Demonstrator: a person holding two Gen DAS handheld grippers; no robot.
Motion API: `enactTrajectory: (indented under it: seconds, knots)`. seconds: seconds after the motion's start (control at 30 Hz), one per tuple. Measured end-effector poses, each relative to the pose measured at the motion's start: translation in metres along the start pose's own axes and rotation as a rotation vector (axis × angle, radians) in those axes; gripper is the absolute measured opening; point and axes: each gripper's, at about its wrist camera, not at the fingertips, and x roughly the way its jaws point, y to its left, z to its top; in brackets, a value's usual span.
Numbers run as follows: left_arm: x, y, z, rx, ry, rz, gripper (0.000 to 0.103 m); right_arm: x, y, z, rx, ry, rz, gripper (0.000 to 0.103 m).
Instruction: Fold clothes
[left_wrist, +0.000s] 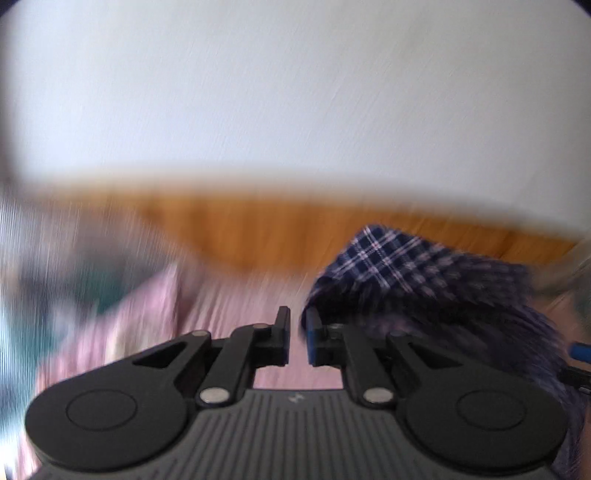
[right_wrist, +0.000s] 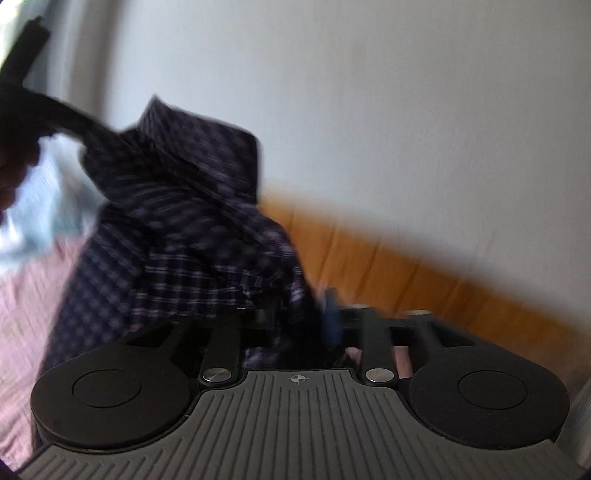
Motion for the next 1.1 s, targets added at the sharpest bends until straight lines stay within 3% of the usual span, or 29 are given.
enactTrajectory:
  seconds: [0.03, 0.07, 0.1, 0.13, 0.2, 0.33, 0.4, 0.43, 0.5, 0.57, 0.6, 0.67, 0.7, 0.73, 0.8, 0.9, 1.03, 1.1]
  knots:
    - [0.014, 0.01, -0.028, -0.031, 0.039, -0.015, 0.014, 0.013, -0.004, -0.02, 0.057, 0.03, 0.101, 0.035]
    - [0.026, 0.019, -0.055, -0.061, 0.079, -0.026, 0.016, 0.026, -0.008, -0.04, 0.113, 0.06, 0.201, 0.042]
    - [0.032, 0.024, -0.079, -0.083, 0.118, -0.036, 0.016, 0.039, -0.012, -0.06, 0.165, 0.087, 0.292, 0.06]
    - [0.036, 0.023, -0.102, -0.093, 0.152, -0.059, 0.017, 0.043, -0.022, -0.084, 0.178, 0.096, 0.295, 0.069]
    - [0.037, 0.011, -0.14, -0.098, 0.215, -0.118, 0.019, 0.058, -0.055, -0.127, 0.196, 0.13, 0.247, 0.07]
    - [0.035, -0.063, -0.17, -0.071, 0.267, -0.301, 0.05, 0.088, -0.086, -0.181, 0.283, 0.237, 0.106, 0.071]
    - [0.039, -0.108, -0.179, -0.025, 0.283, -0.365, 0.064, 0.096, -0.083, -0.193, 0.301, 0.264, 0.052, 0.079]
    - [0.044, -0.13, -0.183, 0.001, 0.29, -0.388, 0.064, 0.094, -0.084, -0.202, 0.29, 0.28, 0.031, 0.081]
    - [0.065, -0.163, -0.183, 0.053, 0.291, -0.38, 0.066, 0.089, -0.085, -0.219, 0.269, 0.31, -0.009, 0.079]
    - [0.088, -0.184, -0.181, 0.082, 0.291, -0.304, 0.068, 0.077, -0.088, -0.215, 0.251, 0.31, 0.012, 0.074]
    - [0.1, -0.19, -0.181, 0.075, 0.298, -0.282, 0.067, 0.068, -0.086, -0.216, 0.257, 0.289, 0.051, 0.073]
    - [0.123, -0.195, -0.182, 0.067, 0.331, -0.243, 0.052, 0.056, -0.08, -0.218, 0.239, 0.263, 0.072, 0.074]
    - [0.134, -0.196, -0.183, 0.065, 0.352, -0.225, 0.016, 0.051, -0.076, -0.219, 0.224, 0.258, 0.062, 0.075]
    - [0.142, -0.194, -0.184, 0.049, 0.363, -0.222, 0.009, 0.051, -0.075, -0.224, 0.21, 0.268, 0.04, 0.076]
    - [0.135, -0.175, -0.183, -0.034, 0.343, -0.284, 0.003, 0.061, -0.076, -0.237, 0.195, 0.306, -0.004, 0.075]
    - [0.099, -0.123, -0.176, -0.148, 0.286, -0.37, 0.003, 0.073, -0.095, -0.263, 0.228, 0.404, -0.033, 0.062]
    - [0.026, -0.008, -0.177, -0.282, 0.19, -0.321, 0.003, 0.068, -0.118, -0.285, 0.316, 0.424, -0.034, 0.056]
    - [-0.003, 0.059, -0.19, -0.336, 0.187, -0.27, 0.003, 0.065, -0.118, -0.289, 0.278, 0.426, -0.061, 0.055]
